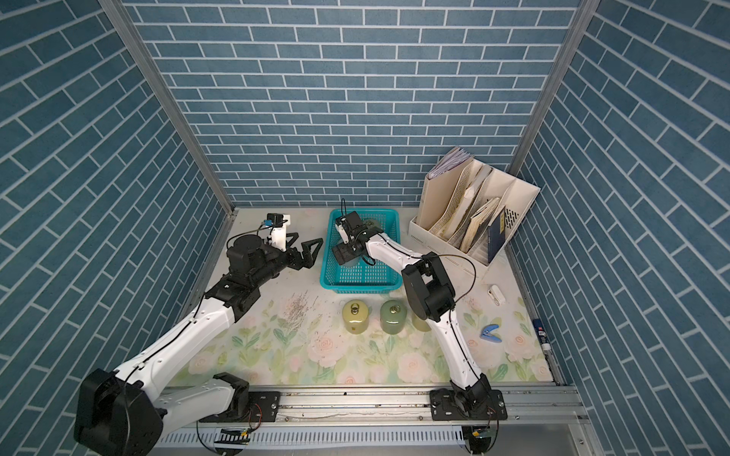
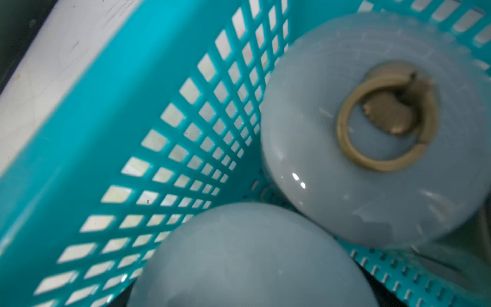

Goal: Take the tea canister out of the basket
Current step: Pick up the tea canister from the basket.

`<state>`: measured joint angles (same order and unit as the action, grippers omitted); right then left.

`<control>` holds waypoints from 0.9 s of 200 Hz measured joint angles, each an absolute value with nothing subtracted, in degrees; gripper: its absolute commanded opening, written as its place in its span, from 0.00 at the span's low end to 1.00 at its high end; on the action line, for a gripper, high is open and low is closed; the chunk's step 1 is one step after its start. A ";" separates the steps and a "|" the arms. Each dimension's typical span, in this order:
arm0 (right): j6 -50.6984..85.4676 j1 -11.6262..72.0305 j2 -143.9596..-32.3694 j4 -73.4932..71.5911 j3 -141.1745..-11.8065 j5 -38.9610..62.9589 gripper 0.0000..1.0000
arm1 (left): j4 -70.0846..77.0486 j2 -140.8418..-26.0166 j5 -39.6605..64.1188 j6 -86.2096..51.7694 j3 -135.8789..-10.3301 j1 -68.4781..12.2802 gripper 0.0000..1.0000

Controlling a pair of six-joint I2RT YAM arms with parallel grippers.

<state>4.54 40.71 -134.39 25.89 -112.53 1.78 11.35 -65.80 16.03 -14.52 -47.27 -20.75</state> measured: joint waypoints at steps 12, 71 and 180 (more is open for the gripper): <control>4.21 40.71 -134.52 26.09 -112.92 1.76 0.83 | 11.38 -65.80 16.16 -14.41 -47.27 -20.75 1.00; 3.77 40.71 -134.52 26.20 -112.99 1.76 0.56 | 11.22 -66.00 16.19 -14.13 -47.27 -20.75 1.00; 3.38 40.82 -118.87 24.01 -96.49 1.63 0.00 | 11.25 -66.00 16.86 -14.13 -47.27 -20.75 1.00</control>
<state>3.38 40.82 -118.87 24.01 -96.49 1.63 11.25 -66.00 16.86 -14.13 -47.27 -20.75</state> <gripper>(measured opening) 0.851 1.000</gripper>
